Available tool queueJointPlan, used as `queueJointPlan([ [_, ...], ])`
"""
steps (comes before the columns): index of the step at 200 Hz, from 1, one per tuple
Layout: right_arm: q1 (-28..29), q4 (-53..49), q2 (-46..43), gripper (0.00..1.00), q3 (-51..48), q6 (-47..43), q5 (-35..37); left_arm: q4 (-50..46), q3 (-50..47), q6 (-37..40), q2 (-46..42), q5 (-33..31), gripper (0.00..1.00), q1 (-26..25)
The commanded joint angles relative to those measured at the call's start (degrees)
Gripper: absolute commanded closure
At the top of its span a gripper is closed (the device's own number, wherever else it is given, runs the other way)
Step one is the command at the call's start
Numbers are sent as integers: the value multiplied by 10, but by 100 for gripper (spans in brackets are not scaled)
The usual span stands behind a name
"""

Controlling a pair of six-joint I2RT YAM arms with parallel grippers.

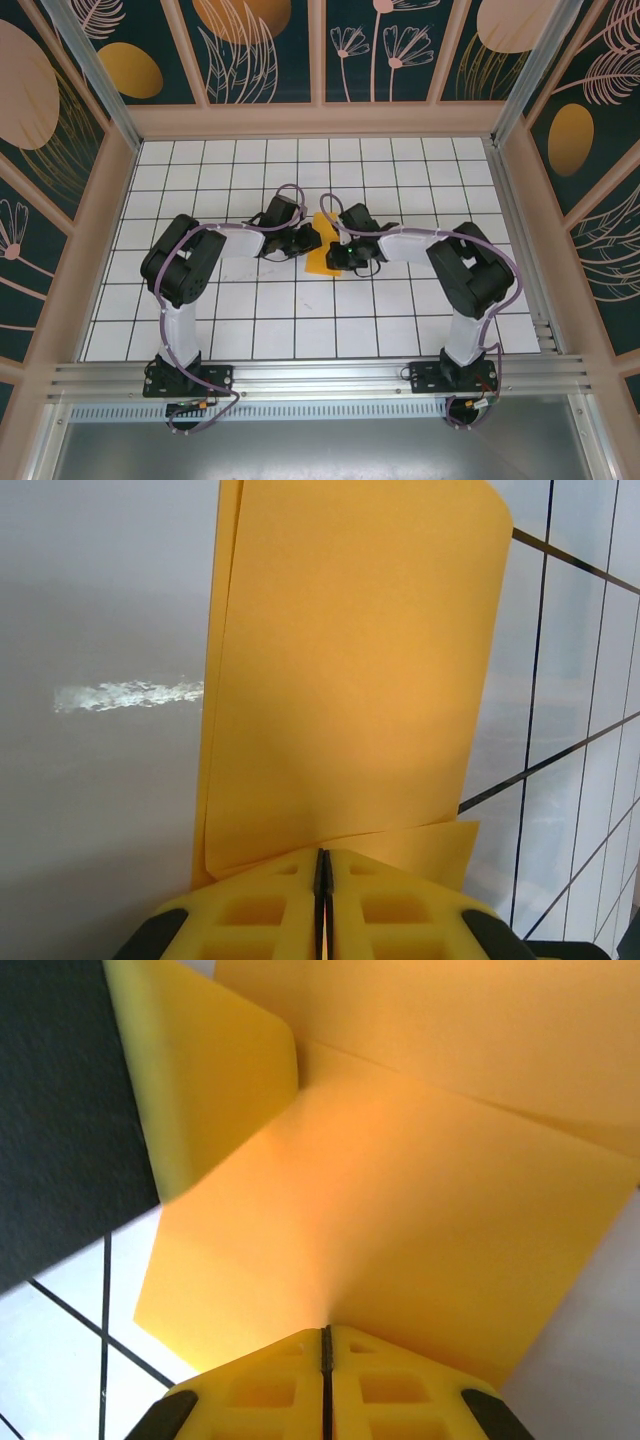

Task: Fold a paper plane with a square sheet of paper (pick it up from the middle)
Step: Fold the triangle a second time at the center of the table.

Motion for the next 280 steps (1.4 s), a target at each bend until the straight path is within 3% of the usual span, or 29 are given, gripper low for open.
queueJointPlan([
  [1,-5,-63,-13,92,-37,-9,-8,-65,-9,25,31,-80,87,9],
  [62,-8,-54,-37,91,-58,-14,-22,-64,-5,27,34,-74,87,9],
  [121,-12,-4,-44,87,13,5,-17,-43,-4,25,1,-40,85,8],
  [209,-36,55,-113,83,-53,36,-9,24,-28,20,-85,26,76,8],
  [280,-21,79,-118,85,-80,43,-52,82,-84,-8,-87,58,80,-19],
])
